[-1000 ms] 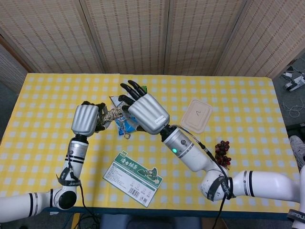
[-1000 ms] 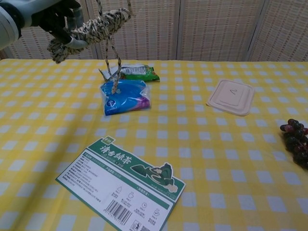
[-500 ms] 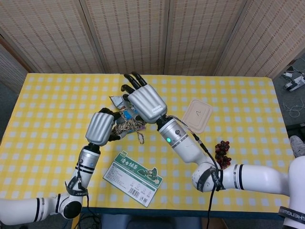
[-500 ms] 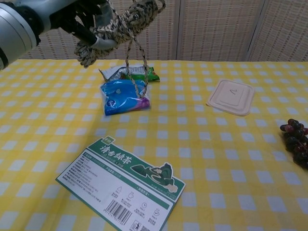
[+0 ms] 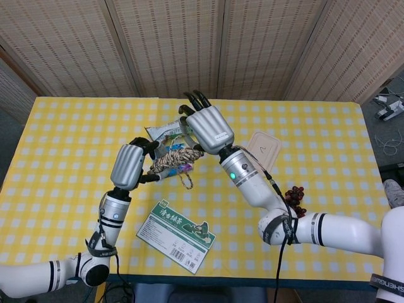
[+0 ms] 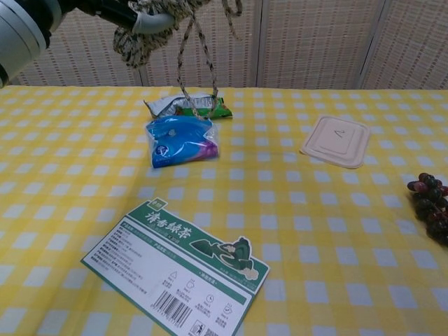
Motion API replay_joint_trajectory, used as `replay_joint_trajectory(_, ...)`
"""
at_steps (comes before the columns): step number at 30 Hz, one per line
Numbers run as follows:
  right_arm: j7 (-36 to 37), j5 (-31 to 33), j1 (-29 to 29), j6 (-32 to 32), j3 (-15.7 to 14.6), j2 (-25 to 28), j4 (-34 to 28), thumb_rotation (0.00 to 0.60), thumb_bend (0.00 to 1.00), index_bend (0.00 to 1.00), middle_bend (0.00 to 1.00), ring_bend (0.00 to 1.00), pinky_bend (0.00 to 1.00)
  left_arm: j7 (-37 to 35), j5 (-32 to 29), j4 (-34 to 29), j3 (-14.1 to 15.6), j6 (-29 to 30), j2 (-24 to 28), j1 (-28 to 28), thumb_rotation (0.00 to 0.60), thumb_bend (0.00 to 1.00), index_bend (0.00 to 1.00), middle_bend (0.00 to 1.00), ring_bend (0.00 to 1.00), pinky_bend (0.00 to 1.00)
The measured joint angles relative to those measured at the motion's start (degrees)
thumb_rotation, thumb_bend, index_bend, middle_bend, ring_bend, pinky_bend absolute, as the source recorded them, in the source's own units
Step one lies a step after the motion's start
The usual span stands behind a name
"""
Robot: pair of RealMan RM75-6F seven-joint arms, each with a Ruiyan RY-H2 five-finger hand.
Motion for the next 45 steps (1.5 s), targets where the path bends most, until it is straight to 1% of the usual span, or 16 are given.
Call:
replay_joint_trajectory(8,4.5,-0.5,-1.6,-0.5,-0.9,-0.7,3.3,0.6,0.44,0.6,0.28,0.05,0.0,-7.0,-0.5,0.1,-2.6,0.6,2.0,2.3,0.6,0.31,0.72,0.8,0.59,0.37)
replay_joint_trajectory(18,5.2,-2.4,-2.0,-2.0,-3.8,-3.2,6.9,0.6,0.44,0.6,0.28,0.05,0.0,-11.8,-4.4,-3.3,-6.1,-0.7,4.6,3.6,0.6,0.31,0.72,0.8,0.59,0.37)
replay_joint_trajectory(36,4.0,-6.3,-3.9,-3.3,-8.8,-5.5,8.4,0.6,0.44,0.6,0.28,0.05,0.0,-13.3,-13.4,-4.9,-12.3,-2.0,7.8,4.0,0.6,0.31,0.72,0.8,0.59,0.37)
replay_joint_trajectory(45,2.8,-8.6,-5.1,-3.9,-11.3,-5.5,7.3,0.6,0.44,0.6,0.28,0.05,0.0,-10.1,-17.2,-3.2,-14.2,-1.3,8.7,3.3,0.6,0.31,0.72,0.8,0.59,0.37)
